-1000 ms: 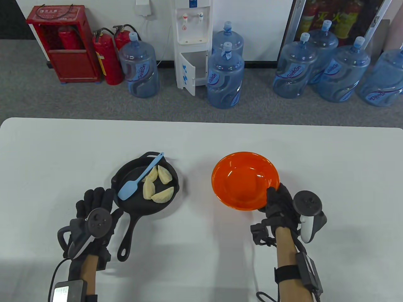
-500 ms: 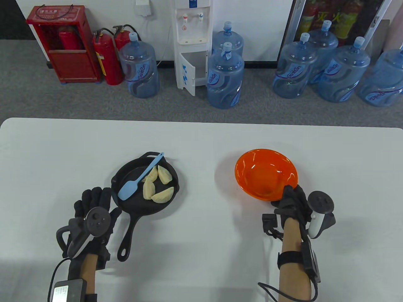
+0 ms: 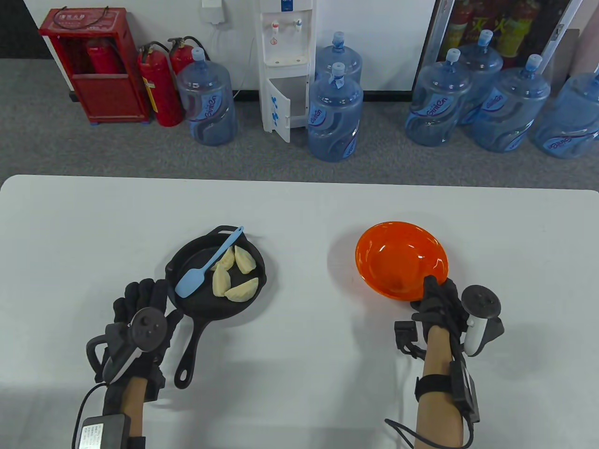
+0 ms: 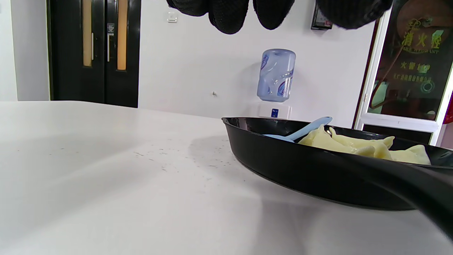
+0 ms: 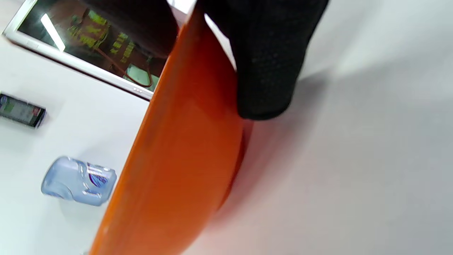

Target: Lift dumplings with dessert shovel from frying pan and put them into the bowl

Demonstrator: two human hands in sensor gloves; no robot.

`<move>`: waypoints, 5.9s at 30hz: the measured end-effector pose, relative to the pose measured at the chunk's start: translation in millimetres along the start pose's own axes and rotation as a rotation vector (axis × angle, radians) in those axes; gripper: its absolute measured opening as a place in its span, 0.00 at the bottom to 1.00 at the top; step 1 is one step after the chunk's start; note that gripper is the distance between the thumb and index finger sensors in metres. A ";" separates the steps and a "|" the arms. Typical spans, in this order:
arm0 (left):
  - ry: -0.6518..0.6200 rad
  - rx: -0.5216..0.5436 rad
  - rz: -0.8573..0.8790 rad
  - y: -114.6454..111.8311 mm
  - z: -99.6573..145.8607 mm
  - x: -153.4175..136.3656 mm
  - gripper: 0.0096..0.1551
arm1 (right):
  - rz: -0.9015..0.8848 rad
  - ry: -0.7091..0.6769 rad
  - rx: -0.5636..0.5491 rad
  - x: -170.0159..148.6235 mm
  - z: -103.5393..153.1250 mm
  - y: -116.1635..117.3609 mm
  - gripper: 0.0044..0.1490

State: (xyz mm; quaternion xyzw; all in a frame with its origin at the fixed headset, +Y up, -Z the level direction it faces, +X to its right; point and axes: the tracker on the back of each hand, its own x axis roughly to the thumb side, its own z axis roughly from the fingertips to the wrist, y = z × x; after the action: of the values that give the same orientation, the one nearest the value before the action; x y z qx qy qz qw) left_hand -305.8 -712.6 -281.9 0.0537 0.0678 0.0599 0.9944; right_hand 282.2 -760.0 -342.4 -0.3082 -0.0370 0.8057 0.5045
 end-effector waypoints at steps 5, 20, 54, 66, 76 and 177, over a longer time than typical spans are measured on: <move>-0.008 0.001 0.010 -1.1 0.0 0.2 0.41 | 0.201 -0.085 -0.048 23.2 14.7 -21.8 0.50; -0.062 -0.019 -0.011 -4.5 4.0 10.9 0.40 | 0.624 -0.708 0.006 77.1 116.5 11.6 0.44; 0.124 -0.197 -0.107 -6.9 -3.9 32.6 0.40 | 0.873 -0.804 0.133 31.7 137.8 62.0 0.46; 0.283 -0.417 -0.135 -34.0 -9.6 60.8 0.43 | 0.824 -0.793 0.139 31.6 135.6 55.6 0.46; 0.304 -0.420 -0.114 -47.7 -10.7 56.6 0.32 | 0.812 -0.781 0.140 31.0 133.5 54.4 0.46; -0.630 -0.415 -0.212 -63.9 16.6 90.9 0.33 | 1.073 -0.880 0.458 39.9 159.6 112.1 0.29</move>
State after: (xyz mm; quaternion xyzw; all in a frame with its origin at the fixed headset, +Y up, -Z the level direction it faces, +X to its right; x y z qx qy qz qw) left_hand -206.9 -765.8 -284.6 -0.1401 -0.2492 -0.0502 0.9569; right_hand 96.3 -741.4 -273.4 0.1818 0.0891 0.9788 0.0306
